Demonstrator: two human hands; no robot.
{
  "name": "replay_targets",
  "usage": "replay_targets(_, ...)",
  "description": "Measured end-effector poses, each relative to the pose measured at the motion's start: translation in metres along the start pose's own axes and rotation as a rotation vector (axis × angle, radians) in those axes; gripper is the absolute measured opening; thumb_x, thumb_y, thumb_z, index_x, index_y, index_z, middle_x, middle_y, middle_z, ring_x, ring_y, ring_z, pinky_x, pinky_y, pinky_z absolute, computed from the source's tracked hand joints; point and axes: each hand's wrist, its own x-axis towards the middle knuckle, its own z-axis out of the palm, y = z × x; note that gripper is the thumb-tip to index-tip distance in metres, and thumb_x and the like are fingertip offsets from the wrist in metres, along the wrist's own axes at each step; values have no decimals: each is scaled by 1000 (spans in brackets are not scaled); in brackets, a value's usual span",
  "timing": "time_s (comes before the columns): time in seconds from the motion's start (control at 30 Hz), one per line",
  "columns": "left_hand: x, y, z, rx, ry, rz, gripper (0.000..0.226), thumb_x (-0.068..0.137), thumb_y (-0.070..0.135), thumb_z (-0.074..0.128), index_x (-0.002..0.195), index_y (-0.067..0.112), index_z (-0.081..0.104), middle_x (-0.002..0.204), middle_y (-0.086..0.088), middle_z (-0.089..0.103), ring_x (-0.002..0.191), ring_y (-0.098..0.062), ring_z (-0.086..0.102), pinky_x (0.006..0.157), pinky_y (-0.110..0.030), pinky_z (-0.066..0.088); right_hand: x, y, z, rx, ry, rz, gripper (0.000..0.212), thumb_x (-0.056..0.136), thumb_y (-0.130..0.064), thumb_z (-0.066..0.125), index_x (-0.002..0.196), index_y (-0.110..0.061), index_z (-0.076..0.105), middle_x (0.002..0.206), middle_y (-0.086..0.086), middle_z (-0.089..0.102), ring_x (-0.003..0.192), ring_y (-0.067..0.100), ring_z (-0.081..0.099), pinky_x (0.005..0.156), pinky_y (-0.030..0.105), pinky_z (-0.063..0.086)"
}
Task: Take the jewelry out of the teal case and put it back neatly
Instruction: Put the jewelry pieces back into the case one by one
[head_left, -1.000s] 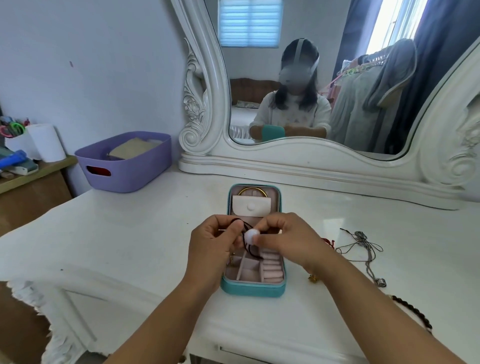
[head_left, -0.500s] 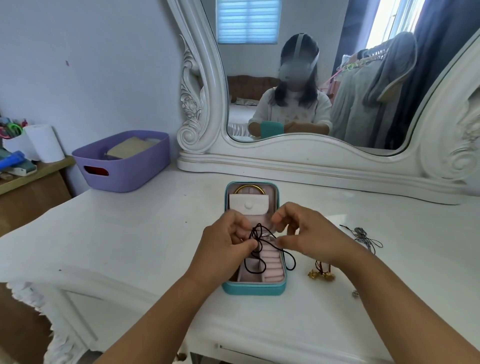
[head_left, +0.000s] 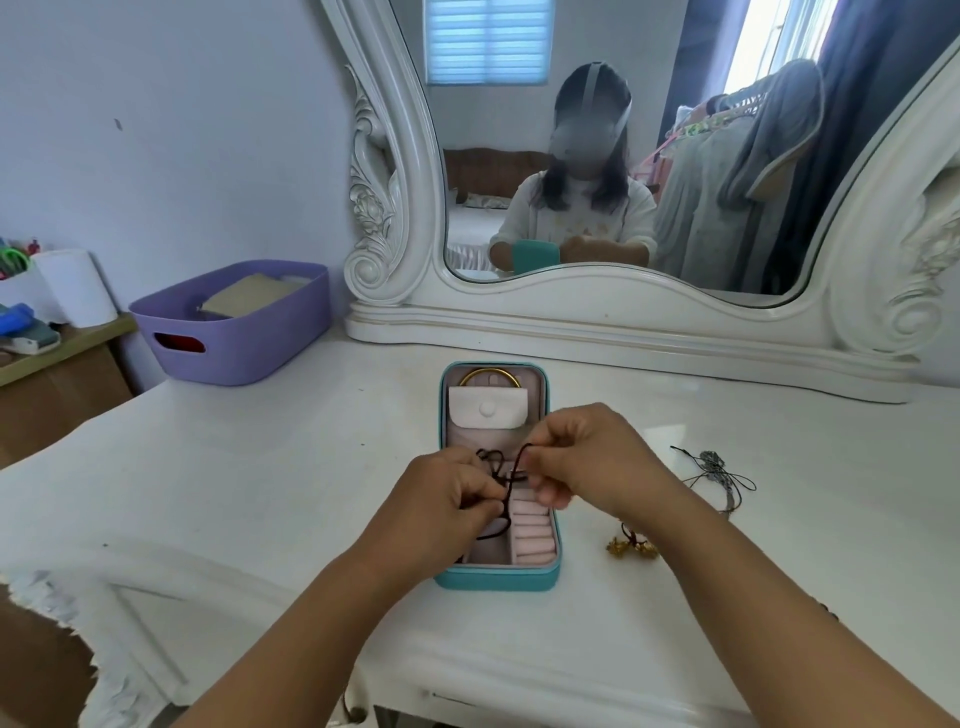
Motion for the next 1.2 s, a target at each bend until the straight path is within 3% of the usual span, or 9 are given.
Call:
replay_targets(0.13,-4,-7,-5,-60,41,13,28,71,2,71,62,27,61,70,6,60,64,-5,58,59,-15,46,7,1,21,181,-72,-53,17,81,4,58,73,-7,67,61,10,64,50,15,60,50,21,52)
replay_targets(0.3,-16,-16,-9,-198,122,127,12,70,18,64,78,23,56,81,1,60,77,-14,59,71,-29,52,9,15,27,-48,-11,-198,7,77,-3,68,76,-6,73,69,-1,68,61,1,58,60,13,47)
replay_targets(0.4,-23,-22,-10,-28,93,89,49,56,47,71,98,34,51,102,15,48,98,-3,46,83,-16,41,7,18,30,-199,-14,-278,3,75,-6,70,75,-6,73,68,-8,62,66,7,60,65,20,49)
replay_targets(0.5,-19,-16,-10,99,-6,-103,65,49,61,67,108,45,46,102,21,43,100,0,41,85,-21,38,4,18,28,-281,-62,-300,12,77,-3,67,83,-10,75,74,-11,62,75,10,61,73,22,50)
replay_targets(0.73,-7,-3,-7,-83,31,-201,19,68,27,77,83,34,70,55,6,53,50,-4,44,51,-14,36,2,22,20,-288,-163,-351,23,76,2,64,92,-12,74,90,0,58,82,16,59,71,16,47)
replay_targets(0.9,1,-2,-8,-41,-18,-199,6,73,19,75,79,19,74,58,4,63,51,-6,53,57,-20,44,-1,23,8,-154,-161,-353,39,64,-3,57,100,-17,65,109,-1,55,73,2,52,68,13,43)
replay_targets(1.0,2,-1,-10,-6,-24,-188,5,75,16,72,72,20,73,69,0,71,60,-10,62,62,-22,50,-2,21,4,-214,-249,-319,49,68,-7,65,116,-15,58,118,-5,47,92,-5,50,80,7,41)
replay_targets(1.1,-1,0,-10,53,-37,-143,16,77,14,67,65,25,69,65,3,68,58,-8,60,59,-23,50,2,21,6,-404,-281,-288,48,71,-20,74,117,-16,59,114,-3,43,106,8,47,93,18,42)
replay_targets(1.2,-3,0,-10,65,-60,-120,17,74,12,60,69,25,68,65,1,68,57,-9,57,56,-24,48,6,17,12,-475,-193,-320,28,72,-22,75,98,-14,69,103,3,46,95,17,52,87,30,46)
